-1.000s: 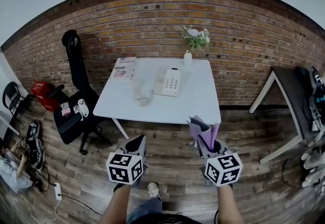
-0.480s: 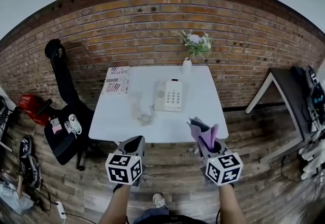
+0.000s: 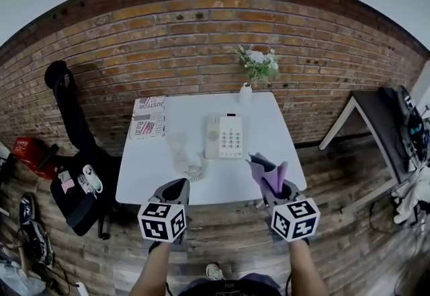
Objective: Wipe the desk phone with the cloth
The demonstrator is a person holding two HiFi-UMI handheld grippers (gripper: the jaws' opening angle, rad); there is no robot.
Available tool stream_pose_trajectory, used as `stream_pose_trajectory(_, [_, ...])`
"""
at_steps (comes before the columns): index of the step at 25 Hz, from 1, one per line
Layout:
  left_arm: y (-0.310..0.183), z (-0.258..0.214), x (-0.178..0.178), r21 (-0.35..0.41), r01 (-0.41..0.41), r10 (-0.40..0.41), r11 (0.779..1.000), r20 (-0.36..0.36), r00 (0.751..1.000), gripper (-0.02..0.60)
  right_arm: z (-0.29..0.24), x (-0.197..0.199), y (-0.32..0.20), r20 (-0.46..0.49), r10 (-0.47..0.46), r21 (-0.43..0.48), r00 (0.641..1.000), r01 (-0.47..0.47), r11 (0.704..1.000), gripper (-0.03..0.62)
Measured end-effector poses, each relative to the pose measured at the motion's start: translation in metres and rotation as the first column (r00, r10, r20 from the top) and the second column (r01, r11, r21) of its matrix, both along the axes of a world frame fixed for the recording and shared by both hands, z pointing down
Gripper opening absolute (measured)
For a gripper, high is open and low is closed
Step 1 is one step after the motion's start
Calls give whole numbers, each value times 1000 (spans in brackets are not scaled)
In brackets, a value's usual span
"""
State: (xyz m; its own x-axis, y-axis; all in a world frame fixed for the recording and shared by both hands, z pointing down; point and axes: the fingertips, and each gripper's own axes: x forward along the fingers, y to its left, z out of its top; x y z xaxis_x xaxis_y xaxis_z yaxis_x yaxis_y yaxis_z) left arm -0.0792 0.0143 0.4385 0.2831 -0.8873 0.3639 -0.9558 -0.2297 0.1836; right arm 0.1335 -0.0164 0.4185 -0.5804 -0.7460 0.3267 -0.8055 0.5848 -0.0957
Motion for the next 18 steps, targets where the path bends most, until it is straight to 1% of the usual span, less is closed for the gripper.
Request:
stream_pose_trajectory(6, [-18, 9, -10, -13, -19, 19, 1000, -4, 1000, 5, -2, -16, -27, -20, -1, 17, 1000, 1, 1000, 46])
stream_pose_trajectory(11, [-39, 17, -21, -21, -11, 11, 1000, 0, 1000, 5, 3, -29, -58, -33, -18, 23, 999, 19, 1000, 46])
stream_pose_trajectory(18, [-101, 20, -30, -24, 9, -9, 1000, 8, 1000, 5, 12, -43, -125, -53, -53, 24, 997, 55, 998, 46])
